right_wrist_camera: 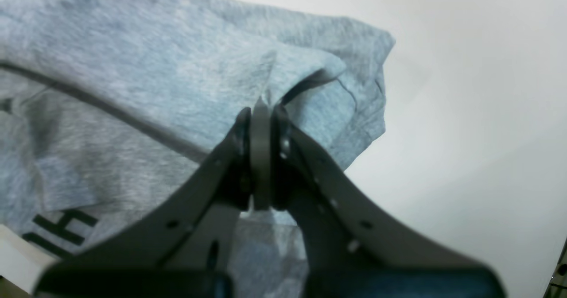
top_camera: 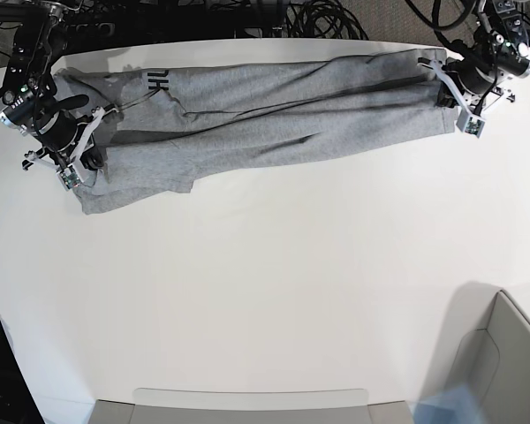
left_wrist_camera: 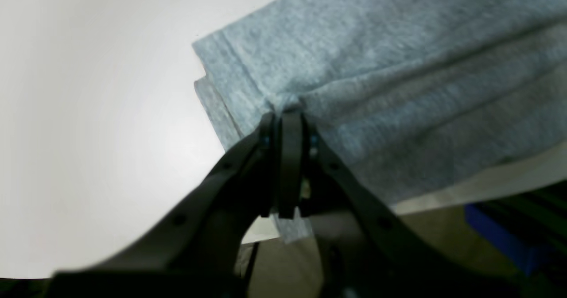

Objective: Fold the T-shirt properly
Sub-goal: 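Lift the hem with both grippers and fold it over toward the collar, then lower the folded hem and open both grippers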

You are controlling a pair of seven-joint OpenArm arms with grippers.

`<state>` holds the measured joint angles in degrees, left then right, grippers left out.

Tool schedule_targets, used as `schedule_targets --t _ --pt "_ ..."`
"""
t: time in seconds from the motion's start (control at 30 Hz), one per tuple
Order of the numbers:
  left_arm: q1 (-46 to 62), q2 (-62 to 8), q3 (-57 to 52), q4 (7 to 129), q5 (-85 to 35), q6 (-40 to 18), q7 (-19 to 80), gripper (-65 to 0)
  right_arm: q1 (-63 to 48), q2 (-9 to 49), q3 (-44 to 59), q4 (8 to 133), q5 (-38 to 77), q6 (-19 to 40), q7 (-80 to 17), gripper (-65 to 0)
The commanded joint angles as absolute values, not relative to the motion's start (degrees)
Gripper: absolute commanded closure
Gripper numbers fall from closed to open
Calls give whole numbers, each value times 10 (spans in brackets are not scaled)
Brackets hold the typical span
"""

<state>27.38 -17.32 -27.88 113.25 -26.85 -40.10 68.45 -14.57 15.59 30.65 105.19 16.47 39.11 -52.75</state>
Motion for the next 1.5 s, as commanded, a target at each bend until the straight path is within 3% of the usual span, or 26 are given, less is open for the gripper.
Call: schedule_targets --t 0.0,0.93,0.97,1.07,1.13,1.33,1.47 --pt "276 -181 -284 1142 -269 -400 677 0 -143 161 320 1064 171 400 -518 0" --pt "308 -181 -313 1135 -269 -400 676 0 -188 150 358 1035 167 400 -516 0" --pt "308 -181 -313 1135 -269 -400 676 -6 -188 147 357 1036 162 400 -516 0" --pt "308 -180 -315 1136 -269 -400 676 -150 -183 136 357 1038 138 400 -516 -7" --pt "309 -176 -319 1137 -269 -400 676 -226 -181 127 357 1040 123 400 -516 -66" --pt "309 -167 -320 1137 -269 -400 677 -236 -174 125 358 1043 109 400 -516 -219" --pt "309 -153 -349 1139 -269 -400 677 -236 -152 110 396 1043 110 400 -516 -193"
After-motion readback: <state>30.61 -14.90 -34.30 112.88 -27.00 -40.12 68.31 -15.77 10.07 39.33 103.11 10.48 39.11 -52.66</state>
